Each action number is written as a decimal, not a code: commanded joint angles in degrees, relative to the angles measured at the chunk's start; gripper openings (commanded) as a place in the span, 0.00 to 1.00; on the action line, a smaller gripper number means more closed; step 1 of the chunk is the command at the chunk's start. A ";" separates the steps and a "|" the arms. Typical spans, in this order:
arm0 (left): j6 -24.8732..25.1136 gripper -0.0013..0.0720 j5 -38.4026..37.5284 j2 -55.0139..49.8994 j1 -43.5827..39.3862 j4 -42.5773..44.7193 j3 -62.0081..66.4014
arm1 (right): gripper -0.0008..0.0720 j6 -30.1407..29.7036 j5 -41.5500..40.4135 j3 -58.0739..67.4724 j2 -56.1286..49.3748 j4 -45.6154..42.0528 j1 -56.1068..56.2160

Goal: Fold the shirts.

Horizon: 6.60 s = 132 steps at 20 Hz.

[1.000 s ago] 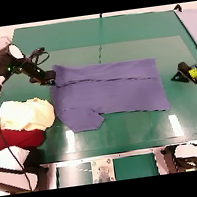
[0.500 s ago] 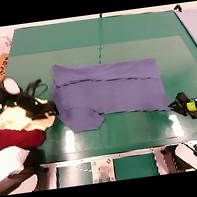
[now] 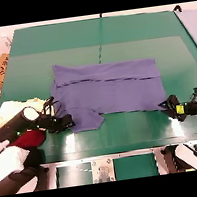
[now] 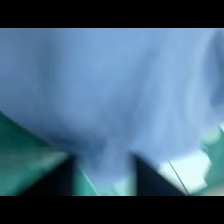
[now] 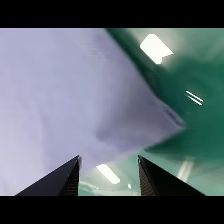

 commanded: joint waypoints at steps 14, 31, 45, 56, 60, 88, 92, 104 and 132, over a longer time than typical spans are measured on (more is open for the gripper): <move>3.54 0.04 -10.91 0.37 -1.53 5.68 17.90 | 0.03 -4.63 5.73 10.80 -5.55 2.47 3.45; 2.99 0.04 -12.50 -15.87 -1.46 20.13 52.06 | 0.03 -1.03 5.07 38.23 -17.70 4.24 11.06; 3.41 0.77 7.96 -42.14 -1.46 24.55 71.34 | 0.46 -1.77 -7.19 65.51 -49.59 11.02 16.72; 2.62 0.04 -16.41 -42.03 6.03 24.09 78.36 | 0.67 -9.31 12.87 74.27 -52.28 3.52 5.42; 3.93 0.05 -17.86 -42.03 6.01 17.16 78.36 | 0.66 -10.82 13.07 74.69 -57.13 3.69 7.08; 6.93 0.05 13.14 -65.99 -24.35 -13.53 89.05 | 0.03 -7.26 36.81 93.26 -38.84 14.69 18.95; 10.71 0.05 6.69 -63.04 -20.65 -13.33 89.09 | 0.03 -5.90 36.81 93.24 -38.86 14.69 19.63; 13.55 0.05 -24.61 -40.19 11.80 -5.03 89.07 | 0.03 3.89 14.29 93.15 -41.77 11.21 48.57; 13.97 0.05 -29.57 -39.23 20.06 4.50 89.07 | 0.71 5.75 15.65 76.06 -57.22 4.15 40.39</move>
